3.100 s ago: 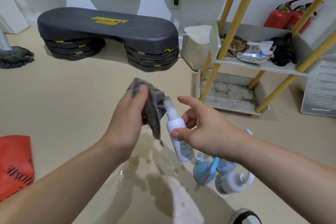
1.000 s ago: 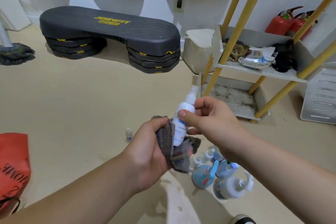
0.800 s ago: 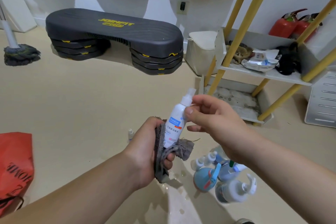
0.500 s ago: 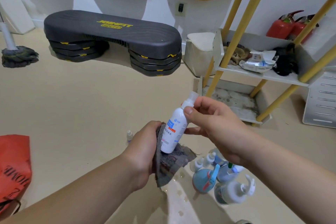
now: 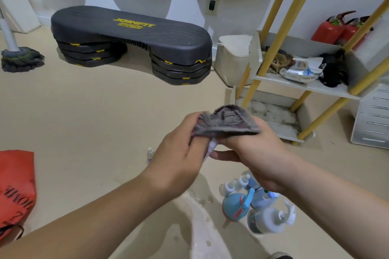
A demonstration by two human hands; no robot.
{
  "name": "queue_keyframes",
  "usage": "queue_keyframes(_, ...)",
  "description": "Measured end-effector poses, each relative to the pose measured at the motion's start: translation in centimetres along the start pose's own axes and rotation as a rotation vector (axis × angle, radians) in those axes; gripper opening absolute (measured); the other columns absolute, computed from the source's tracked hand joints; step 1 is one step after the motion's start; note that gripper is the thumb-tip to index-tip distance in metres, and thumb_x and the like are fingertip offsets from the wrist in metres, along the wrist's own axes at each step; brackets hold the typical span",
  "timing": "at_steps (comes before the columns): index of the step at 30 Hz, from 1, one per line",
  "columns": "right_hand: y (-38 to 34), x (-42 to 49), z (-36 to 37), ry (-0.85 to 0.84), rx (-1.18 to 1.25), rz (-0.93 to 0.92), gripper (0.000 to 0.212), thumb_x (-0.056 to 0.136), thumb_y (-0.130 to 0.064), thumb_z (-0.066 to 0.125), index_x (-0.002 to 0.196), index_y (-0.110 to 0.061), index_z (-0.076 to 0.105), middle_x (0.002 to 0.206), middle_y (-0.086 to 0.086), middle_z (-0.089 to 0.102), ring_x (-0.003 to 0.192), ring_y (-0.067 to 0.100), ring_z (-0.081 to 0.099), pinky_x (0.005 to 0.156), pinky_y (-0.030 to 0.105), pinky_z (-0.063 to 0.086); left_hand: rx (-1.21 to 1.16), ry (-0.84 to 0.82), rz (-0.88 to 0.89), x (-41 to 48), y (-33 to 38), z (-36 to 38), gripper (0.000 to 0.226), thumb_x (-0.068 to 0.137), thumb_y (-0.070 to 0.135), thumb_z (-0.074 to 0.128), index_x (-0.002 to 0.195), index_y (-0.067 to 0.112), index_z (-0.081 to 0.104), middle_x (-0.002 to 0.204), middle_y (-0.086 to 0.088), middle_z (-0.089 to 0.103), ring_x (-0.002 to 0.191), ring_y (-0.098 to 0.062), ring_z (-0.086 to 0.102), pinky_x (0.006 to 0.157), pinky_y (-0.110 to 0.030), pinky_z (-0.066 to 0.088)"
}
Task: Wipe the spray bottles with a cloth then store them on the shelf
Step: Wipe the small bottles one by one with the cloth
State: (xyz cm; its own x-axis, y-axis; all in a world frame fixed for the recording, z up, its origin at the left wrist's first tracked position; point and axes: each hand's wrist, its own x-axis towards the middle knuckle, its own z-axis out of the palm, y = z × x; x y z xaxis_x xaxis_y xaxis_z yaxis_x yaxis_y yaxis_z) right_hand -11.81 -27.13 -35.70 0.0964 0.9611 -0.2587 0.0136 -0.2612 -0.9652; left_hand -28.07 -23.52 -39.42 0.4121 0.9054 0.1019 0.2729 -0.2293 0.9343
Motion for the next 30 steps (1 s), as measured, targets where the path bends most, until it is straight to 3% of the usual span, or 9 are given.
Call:
queue_keyframes(3, -0.4, -0.3, -0.4, -0.068, 0.046, -0.046, 0.015, 0.101, 0.002, 0.06, 0.112, -0.002, 0.068, 0.1, 0.013, 0.074, 0.09, 0.019, 0.07, 0.089, 0.044, 0.063, -0.421, -0.106, -0.511, 0.9, 0.4, -1.2, 0.032, 0.107, 0.027, 0.046, 0.116, 0.014, 0.073, 0.097, -0.007, 0.082, 0.095, -0.034, 0.077, 0.095, -0.048, 0.06)
queue_keyframes(5, -0.8, -0.3, -0.6, -0.163, 0.106, -0.048, 0.016, 0.098, -0.002, 0.062, 0.113, -0.001, 0.067, 0.104, 0.013, 0.072, 0.097, 0.022, 0.069, 0.086, 0.038, 0.063, -0.622, -0.133, -0.644, 1.0, 0.3, -1.9, 0.041, 0.108, 0.031, 0.044, 0.12, 0.004, 0.073, 0.107, -0.021, 0.079, 0.101, -0.038, 0.077, 0.095, -0.048, 0.061)
queue_keyframes(7, -1.0, -0.2, -0.7, -0.203, 0.162, -0.021, 0.018, 0.099, 0.001, 0.058, 0.114, -0.003, 0.067, 0.112, 0.016, 0.073, 0.099, 0.023, 0.069, 0.087, 0.037, 0.061, -0.725, -0.104, -0.64, 1.2, 0.1, -2.1, 0.042, 0.108, 0.033, 0.044, 0.116, 0.005, 0.074, 0.108, -0.019, 0.079, 0.096, -0.035, 0.077, 0.084, -0.042, 0.064)
queue_keyframes(12, -0.8, 0.1, -0.9, -0.165, 0.176, 0.024, 0.025, 0.103, 0.003, 0.05, 0.118, -0.007, 0.066, 0.125, 0.018, 0.073, 0.103, 0.02, 0.07, 0.091, 0.034, 0.058, -0.646, -0.086, -0.635, 1.1, 0.8, -2.2, 0.039, 0.108, 0.038, 0.048, 0.116, 0.013, 0.076, 0.109, -0.009, 0.08, 0.101, -0.027, 0.078, 0.094, -0.041, 0.058)
queue_keyframes(16, -0.4, 0.3, -0.8, -0.098, 0.154, 0.058, 0.02, 0.104, -0.001, 0.052, 0.111, -0.008, 0.069, 0.102, 0.014, 0.075, 0.094, 0.018, 0.069, 0.082, 0.032, 0.06, -0.196, 0.042, -0.376, -0.5, 2.4, -1.2, 0.034, 0.106, 0.048, 0.044, 0.104, 0.026, 0.07, 0.093, 0.002, 0.077, 0.089, -0.019, 0.073, 0.076, -0.033, 0.055)
queue_keyframes(19, 0.0, 0.3, -0.8, -0.034, 0.119, 0.076, 0.017, 0.105, -0.004, 0.053, 0.109, -0.004, 0.07, 0.093, 0.009, 0.072, 0.091, 0.019, 0.069, 0.079, 0.032, 0.059, -0.092, 0.014, -0.228, -1.7, 2.6, -0.3, 0.034, 0.103, 0.064, 0.035, 0.093, 0.046, 0.062, 0.088, 0.021, 0.068, 0.089, -0.005, 0.063, 0.086, -0.038, 0.044)
queue_keyframes(22, 0.0, 0.3, -0.8, 0.004, 0.116, 0.088, 0.018, 0.104, -0.004, 0.054, 0.103, -0.009, 0.071, 0.092, 0.008, 0.071, 0.088, 0.019, 0.067, 0.078, 0.032, 0.059, -0.289, -0.016, -0.525, -0.8, 2.6, -0.7, 0.07, 0.093, 0.086, 0.018, 0.113, 0.046, 0.072, 0.115, 0.017, 0.075, 0.113, -0.007, 0.068, 0.111, -0.039, 0.041)
queue_keyframes(25, -0.2, 0.4, -0.7, -0.009, 0.125, 0.094, 0.017, 0.104, -0.005, 0.055, 0.103, -0.009, 0.071, 0.092, 0.008, 0.07, 0.089, 0.018, 0.068, 0.076, 0.031, 0.06, -0.542, 0.07, -0.673, -0.1, 3.0, -1.5, 0.062, 0.105, 0.068, 0.033, 0.113, 0.026, 0.079, 0.105, 0.006, 0.082, 0.104, -0.017, 0.076, 0.111, -0.046, 0.049)
queue_keyframes(30, -0.3, 0.3, -0.4, -0.025, 0.169, 0.09, 0.017, 0.104, -0.005, 0.054, 0.106, -0.008, 0.071, 0.092, 0.007, 0.069, 0.09, 0.018, 0.068, 0.075, 0.03, 0.061, -0.68, 0.125, -0.623, 0.0, 2.8, -1.7, 0.025, 0.103, 0.029, 0.061, 0.114, 0.013, 0.077, 0.099, -0.002, 0.082, 0.093, -0.018, 0.078, 0.096, -0.042, 0.058)
